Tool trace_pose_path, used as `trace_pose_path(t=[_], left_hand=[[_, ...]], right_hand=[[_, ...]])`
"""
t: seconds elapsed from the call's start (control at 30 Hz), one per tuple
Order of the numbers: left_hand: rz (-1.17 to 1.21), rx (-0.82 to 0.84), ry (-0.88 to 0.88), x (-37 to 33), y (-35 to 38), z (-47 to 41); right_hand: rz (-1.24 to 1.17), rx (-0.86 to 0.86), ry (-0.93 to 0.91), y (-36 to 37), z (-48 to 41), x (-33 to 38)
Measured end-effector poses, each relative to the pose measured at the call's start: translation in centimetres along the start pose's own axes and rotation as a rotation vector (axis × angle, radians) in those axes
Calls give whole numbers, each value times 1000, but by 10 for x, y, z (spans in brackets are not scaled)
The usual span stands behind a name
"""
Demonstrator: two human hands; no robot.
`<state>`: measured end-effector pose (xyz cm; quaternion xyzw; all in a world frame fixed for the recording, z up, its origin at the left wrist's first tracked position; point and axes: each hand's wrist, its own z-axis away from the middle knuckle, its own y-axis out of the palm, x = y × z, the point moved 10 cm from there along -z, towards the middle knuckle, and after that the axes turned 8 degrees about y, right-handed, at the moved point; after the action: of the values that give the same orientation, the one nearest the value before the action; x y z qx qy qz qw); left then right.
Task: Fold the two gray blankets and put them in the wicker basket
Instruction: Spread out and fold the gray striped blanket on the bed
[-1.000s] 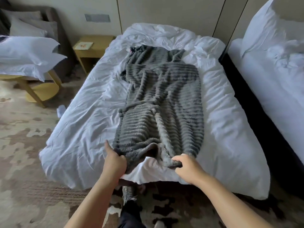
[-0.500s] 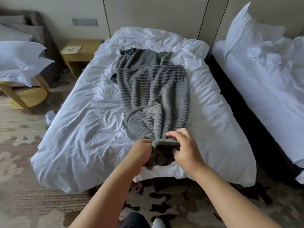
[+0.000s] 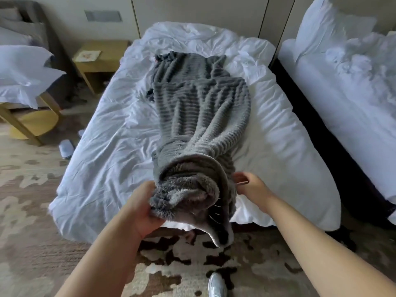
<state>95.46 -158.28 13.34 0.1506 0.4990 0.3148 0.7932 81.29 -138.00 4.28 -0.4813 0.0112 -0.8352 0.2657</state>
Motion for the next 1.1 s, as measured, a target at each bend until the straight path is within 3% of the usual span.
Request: trace_pose_path(t=[0.13, 0.23, 0.33, 0.4, 0.5, 0.57, 0.7, 0.8, 0.87, 0.93, 1.0, 1.03, 1.07, 1.1], left_hand=[[-32, -49, -3, 10, -10, -3], [-15, -5, -45, 21, -10, -1], [-105, -54, -61, 25, -24, 0], [-453, -206, 61, 14, -61, -9], [-1262, -454, 204, -6, -132, -20], [-1436, -572, 57, 21, -198, -20], [-1347, -812, -423, 105, -297, 33], [-1282, -820, -426, 134, -302, 57], [-1237, -720, -393, 139, -282, 58], [-1035, -677, -330, 135, -267, 53], [-615, -732, -238, 122, -242, 60], [-400, -750, -160, 113, -227, 61], [-229, -764, -79, 102, -213, 63], [-114, -770, -8, 91, -199, 66]], right_hand=[[101, 115, -181, 76, 20, -2], [338, -125, -262, 86, 26, -5], [403, -419, -144, 37, 15, -20], [435, -549, 21, -12, 13, -42], [628, -735, 290, -89, 48, -92], [708, -755, 449, -124, 84, -138], [675, -769, 535, -155, 149, -215], [448, -849, 471, -150, 166, -233], [34, -987, 440, -149, 172, -234], [-402, -1071, 433, -151, 170, -225], [-803, -953, 404, -157, 147, -205], [-1063, -807, 356, -155, 132, -189], [-1212, -661, 290, -158, 119, -168], [-1194, -539, 230, -162, 115, -143]])
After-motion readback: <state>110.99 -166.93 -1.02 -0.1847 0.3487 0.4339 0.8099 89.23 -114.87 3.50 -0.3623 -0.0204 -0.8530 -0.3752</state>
